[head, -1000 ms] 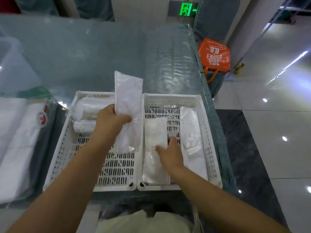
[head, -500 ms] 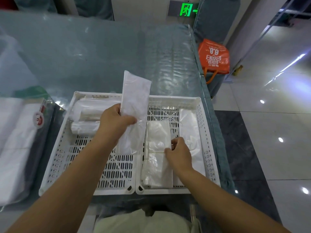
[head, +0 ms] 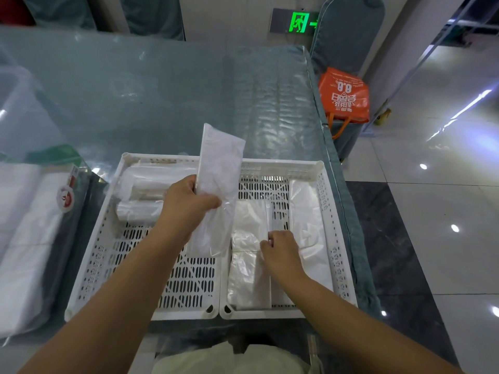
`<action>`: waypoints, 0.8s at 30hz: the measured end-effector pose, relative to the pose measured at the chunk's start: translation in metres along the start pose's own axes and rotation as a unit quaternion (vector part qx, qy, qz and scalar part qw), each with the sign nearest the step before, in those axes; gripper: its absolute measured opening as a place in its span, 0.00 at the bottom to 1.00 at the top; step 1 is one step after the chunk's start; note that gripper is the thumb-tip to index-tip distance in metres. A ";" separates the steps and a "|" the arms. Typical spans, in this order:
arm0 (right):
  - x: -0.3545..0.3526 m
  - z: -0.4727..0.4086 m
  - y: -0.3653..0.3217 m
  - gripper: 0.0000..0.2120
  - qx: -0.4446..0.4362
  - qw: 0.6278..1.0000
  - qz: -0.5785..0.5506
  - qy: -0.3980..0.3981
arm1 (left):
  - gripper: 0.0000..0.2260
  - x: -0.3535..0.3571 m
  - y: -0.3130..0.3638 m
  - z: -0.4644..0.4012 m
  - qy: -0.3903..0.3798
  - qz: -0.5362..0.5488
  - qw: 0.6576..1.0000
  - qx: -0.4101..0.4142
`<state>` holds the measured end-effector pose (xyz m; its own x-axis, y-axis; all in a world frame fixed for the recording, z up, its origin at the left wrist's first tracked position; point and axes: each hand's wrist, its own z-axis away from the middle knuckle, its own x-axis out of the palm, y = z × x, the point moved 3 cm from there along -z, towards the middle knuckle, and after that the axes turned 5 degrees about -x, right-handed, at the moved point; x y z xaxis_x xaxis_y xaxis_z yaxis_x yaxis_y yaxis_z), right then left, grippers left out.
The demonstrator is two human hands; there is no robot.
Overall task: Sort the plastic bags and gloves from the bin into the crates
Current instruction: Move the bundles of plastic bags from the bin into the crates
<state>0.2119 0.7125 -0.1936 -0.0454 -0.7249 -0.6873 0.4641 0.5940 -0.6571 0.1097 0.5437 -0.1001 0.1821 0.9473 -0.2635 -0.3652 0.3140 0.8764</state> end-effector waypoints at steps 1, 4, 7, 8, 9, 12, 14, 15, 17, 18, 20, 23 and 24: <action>0.000 -0.001 0.000 0.14 0.025 0.999 -0.042 -0.007 | 0.11 0.000 0.000 0.000 0.000 -0.002 1.000 0.000; -0.004 -0.001 -0.002 0.08 0.096 0.980 -0.174 -0.028 | 0.11 0.002 -0.002 0.001 -0.003 0.000 1.000 -0.003; -0.009 -0.001 -0.003 0.12 0.124 0.958 -0.253 -0.043 | 0.12 0.004 -0.005 0.002 -0.007 0.001 1.000 -0.007; -0.009 -0.002 -0.003 0.15 0.124 0.957 -0.259 -0.046 | 0.12 0.005 -0.006 0.002 -0.007 0.000 1.000 -0.008; -0.009 -0.003 -0.002 0.16 0.122 0.958 -0.254 -0.047 | 0.11 0.007 -0.007 0.002 -0.008 -0.004 1.000 -0.008; -0.010 -0.003 -0.002 0.15 0.108 0.964 -0.237 -0.052 | 0.11 0.013 -0.011 0.004 -0.018 -0.018 1.000 -0.008; -0.011 -0.004 -0.001 0.15 0.086 0.968 -0.230 -0.047 | 0.11 0.019 -0.013 0.006 -0.030 -0.020 0.999 -0.012; -0.012 -0.004 -0.001 0.15 0.075 0.971 -0.222 -0.043 | 0.12 0.021 -0.015 0.006 -0.035 -0.020 0.999 -0.016; -0.014 -0.004 -0.001 0.13 0.051 0.975 -0.213 -0.041 | 0.12 0.024 -0.018 0.006 -0.039 -0.018 0.999 -0.024; -0.014 -0.004 -0.001 0.13 0.038 0.977 -0.206 -0.039 | 0.12 0.025 -0.020 0.006 -0.039 -0.017 0.999 -0.026; -0.015 -0.005 -0.002 0.12 0.017 0.981 -0.191 -0.033 | 0.12 0.025 -0.021 0.005 -0.038 -0.021 0.999 -0.027; -0.015 -0.007 0.002 0.10 0.014 0.985 -0.173 -0.024 | 0.12 0.025 -0.022 0.005 -0.039 -0.027 0.999 -0.025; -0.016 -0.008 0.003 0.11 0.013 0.986 -0.165 -0.024 | 0.12 0.025 -0.022 0.005 -0.039 -0.028 0.999 -0.024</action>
<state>0.2070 0.7286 -0.1875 -0.1571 -0.8933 -0.4211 0.4525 0.3139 -0.8347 0.1269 0.5601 -0.1235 0.2730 0.9211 -0.2777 -0.3960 0.3707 0.8401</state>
